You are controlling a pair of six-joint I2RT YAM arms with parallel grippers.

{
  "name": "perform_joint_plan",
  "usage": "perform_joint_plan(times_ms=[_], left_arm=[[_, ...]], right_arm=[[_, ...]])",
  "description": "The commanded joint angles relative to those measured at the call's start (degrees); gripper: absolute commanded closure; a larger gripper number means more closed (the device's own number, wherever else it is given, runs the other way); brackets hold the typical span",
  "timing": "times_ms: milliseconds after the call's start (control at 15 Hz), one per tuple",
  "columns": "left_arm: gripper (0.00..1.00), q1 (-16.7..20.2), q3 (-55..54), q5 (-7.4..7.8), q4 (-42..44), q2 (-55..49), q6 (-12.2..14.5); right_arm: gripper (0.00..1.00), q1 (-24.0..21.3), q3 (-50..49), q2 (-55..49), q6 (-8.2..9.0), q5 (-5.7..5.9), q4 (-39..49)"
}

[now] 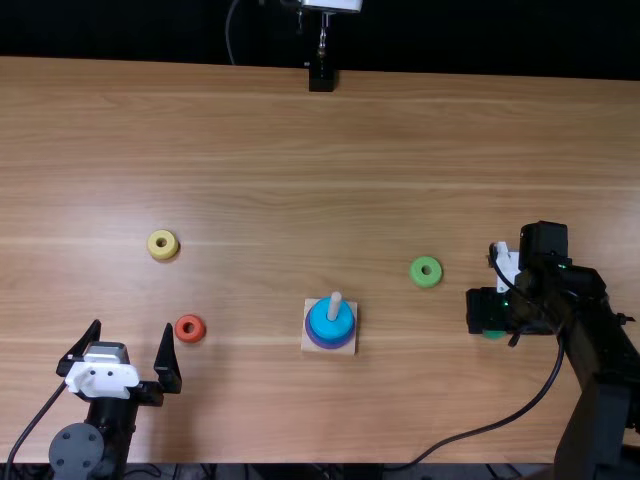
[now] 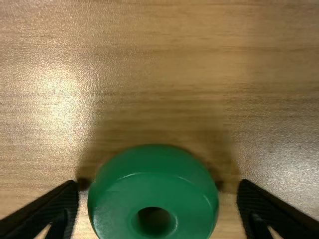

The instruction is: Build the Hanoi tower: stack the rings onto the peg from bottom to top in this color order: purple, dark blue, light blue, dark green, light green, yellow, orange.

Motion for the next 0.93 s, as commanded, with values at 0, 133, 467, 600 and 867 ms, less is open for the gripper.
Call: perform_joint_plan(times_ms=[0, 133, 467, 600, 867], left_arm=[[0.0, 0.7, -2.7, 0.71, -1.2, -0.7, 0.2], [0.0, 0.7, -2.7, 0.71, -1.2, -0.7, 0.2], [0.0, 0.7, -2.7, 0.71, -1.2, -0.7, 0.2], [0.0, 0.7, -2.7, 0.71, -1.2, -0.7, 0.2], [0.0, 0.7, -2.7, 0.71, -1.2, -0.7, 0.2]], right_arm=[[0.99, 0.7, 1.3, 0.8, -0.34, 0.08, 0.0], [1.0, 0.7, 1.3, 0.8, -1.19, -0.44, -0.1], [1.0, 0.7, 3.9, 0.5, -1.19, -0.55, -0.3], [1.0, 2.7, 6.4, 0.3, -1.19, -0.55, -2.7], [1.0, 11.4, 15.3, 0.1, -1.08, -0.66, -16.4]])
